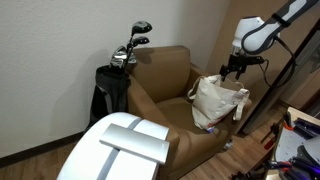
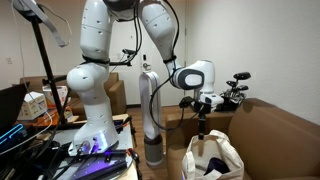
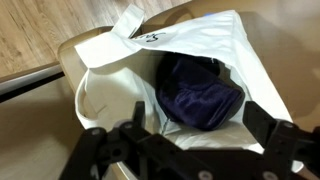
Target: Move the bag to the left
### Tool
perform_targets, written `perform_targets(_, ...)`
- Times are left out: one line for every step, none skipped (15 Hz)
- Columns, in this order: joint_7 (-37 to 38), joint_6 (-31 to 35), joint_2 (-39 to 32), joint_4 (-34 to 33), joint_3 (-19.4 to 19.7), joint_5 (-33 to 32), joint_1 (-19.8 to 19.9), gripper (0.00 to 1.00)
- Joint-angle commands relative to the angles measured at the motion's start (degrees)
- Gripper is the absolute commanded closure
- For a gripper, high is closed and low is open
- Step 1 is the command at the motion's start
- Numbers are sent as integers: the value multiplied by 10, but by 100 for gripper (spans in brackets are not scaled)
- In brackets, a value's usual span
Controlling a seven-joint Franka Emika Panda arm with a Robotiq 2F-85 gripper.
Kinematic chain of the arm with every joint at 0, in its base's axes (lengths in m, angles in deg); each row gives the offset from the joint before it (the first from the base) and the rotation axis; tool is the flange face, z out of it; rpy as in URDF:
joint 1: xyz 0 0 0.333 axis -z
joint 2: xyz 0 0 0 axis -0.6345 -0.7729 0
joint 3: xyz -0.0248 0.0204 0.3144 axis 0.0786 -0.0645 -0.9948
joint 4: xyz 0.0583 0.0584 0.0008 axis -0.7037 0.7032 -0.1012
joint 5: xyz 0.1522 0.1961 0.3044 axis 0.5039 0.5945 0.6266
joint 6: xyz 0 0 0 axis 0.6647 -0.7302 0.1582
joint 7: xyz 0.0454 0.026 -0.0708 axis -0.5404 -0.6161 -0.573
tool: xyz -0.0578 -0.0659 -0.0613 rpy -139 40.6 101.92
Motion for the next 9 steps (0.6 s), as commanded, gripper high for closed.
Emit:
perform_targets(-85, 26, -39, -18, 6, 49, -17, 0)
perform_targets(-136, 29, -20, -2, -15, 82, -5, 0)
perform_targets(-166, 39, -15, 4, -24, 100, -4, 0)
perform_targets(-205, 42, -11, 7, -36, 124, 3, 0)
perform_targets(-227, 40, -13, 3, -40, 138, 1, 0)
perform_targets(-238, 32, -23, -5, -38, 144, -3, 0)
perform_targets(-245, 28, -27, -10, -35, 146, -6, 0)
perform_targets(-244, 25, -36, -14, -26, 143, -7, 0)
perform_targets(-250, 21, -42, -18, -23, 145, -4, 0)
